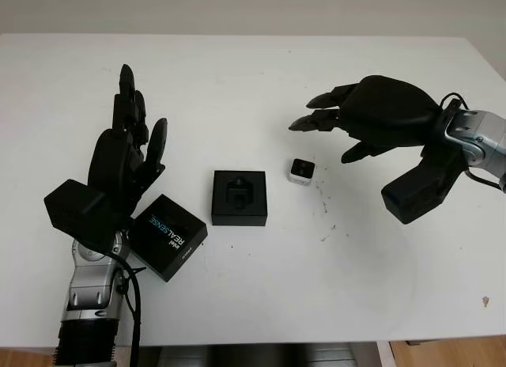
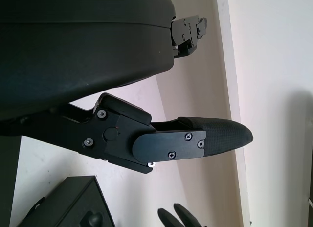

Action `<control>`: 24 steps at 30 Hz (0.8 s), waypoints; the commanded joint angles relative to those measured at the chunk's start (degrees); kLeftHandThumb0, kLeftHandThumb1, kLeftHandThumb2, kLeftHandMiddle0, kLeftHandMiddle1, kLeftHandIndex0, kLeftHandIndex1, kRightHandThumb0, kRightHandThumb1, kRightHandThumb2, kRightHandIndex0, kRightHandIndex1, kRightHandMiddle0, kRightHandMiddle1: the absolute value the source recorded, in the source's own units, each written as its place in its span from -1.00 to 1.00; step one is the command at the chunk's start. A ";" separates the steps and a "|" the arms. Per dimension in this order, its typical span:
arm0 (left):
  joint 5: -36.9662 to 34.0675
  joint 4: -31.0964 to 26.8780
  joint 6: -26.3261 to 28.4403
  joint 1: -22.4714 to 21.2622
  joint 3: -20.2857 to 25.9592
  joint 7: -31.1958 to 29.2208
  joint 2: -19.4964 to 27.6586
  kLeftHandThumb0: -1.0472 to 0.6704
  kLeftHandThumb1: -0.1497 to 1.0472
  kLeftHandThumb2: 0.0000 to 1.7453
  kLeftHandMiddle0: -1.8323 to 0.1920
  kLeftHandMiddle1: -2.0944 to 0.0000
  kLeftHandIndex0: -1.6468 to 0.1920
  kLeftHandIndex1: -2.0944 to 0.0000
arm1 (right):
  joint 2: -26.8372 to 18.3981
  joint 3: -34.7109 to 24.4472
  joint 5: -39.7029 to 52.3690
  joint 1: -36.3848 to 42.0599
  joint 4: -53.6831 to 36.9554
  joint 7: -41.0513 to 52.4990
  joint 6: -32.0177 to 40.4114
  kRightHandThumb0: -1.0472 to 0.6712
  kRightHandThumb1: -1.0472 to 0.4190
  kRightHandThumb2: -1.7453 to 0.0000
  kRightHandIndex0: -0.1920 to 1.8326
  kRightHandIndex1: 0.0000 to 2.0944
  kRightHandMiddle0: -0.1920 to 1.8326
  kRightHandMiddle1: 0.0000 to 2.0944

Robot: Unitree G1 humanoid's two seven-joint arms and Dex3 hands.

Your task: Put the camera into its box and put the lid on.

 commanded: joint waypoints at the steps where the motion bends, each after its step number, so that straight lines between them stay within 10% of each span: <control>1: -0.18 0.02 -0.30 -0.68 0.21 -0.11 0.55 -0.73 1.00 -0.46 1.00 0.99 1.00 1.00 | 1.18 1.28 -0.73 -1.47 1.43 -2.16 -0.24 -0.14 -0.69 0.94 -0.33 -0.86 -0.36 -0.78; 18: 0.61 -2.03 1.04 0.53 0.13 0.64 0.58 -0.74 1.00 -0.46 1.00 1.00 1.00 1.00 | 5.65 6.49 -0.39 -3.35 7.51 -6.71 -1.01 -0.13 -0.72 0.94 -0.32 -0.78 -0.35 -0.70; 24: 0.97 -2.51 0.95 0.94 0.09 1.37 0.34 -0.73 1.00 -0.45 0.99 0.97 0.98 0.98 | 5.52 7.32 -0.40 -3.25 8.10 -6.96 -1.52 -0.11 -0.73 0.94 -0.54 -0.29 -0.46 -0.42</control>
